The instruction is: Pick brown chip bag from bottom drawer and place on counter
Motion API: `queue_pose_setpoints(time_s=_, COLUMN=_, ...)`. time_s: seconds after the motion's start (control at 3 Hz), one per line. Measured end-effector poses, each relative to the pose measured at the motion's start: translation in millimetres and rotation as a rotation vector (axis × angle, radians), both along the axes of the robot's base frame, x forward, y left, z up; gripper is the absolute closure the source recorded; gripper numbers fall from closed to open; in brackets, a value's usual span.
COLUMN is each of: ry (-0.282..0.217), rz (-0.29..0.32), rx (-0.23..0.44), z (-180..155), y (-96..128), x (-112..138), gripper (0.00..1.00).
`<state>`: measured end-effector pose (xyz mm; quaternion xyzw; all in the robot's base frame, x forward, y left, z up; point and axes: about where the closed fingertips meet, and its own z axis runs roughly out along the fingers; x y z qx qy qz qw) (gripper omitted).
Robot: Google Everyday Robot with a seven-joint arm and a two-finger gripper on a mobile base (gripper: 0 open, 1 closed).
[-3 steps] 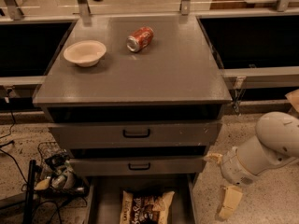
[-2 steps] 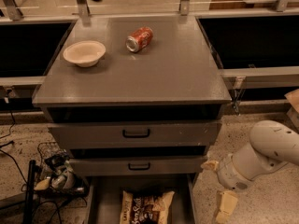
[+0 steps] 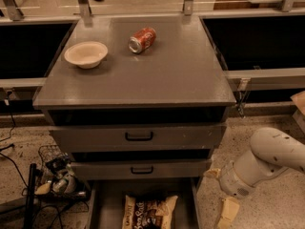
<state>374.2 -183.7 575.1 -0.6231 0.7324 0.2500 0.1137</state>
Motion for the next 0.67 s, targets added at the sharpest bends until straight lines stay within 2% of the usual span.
queue_pose_setpoints(time_s=0.67, ry=-0.042, rz=-0.082, rx=-0.037, z=-35, y=-2, x=8, gripper=0.0)
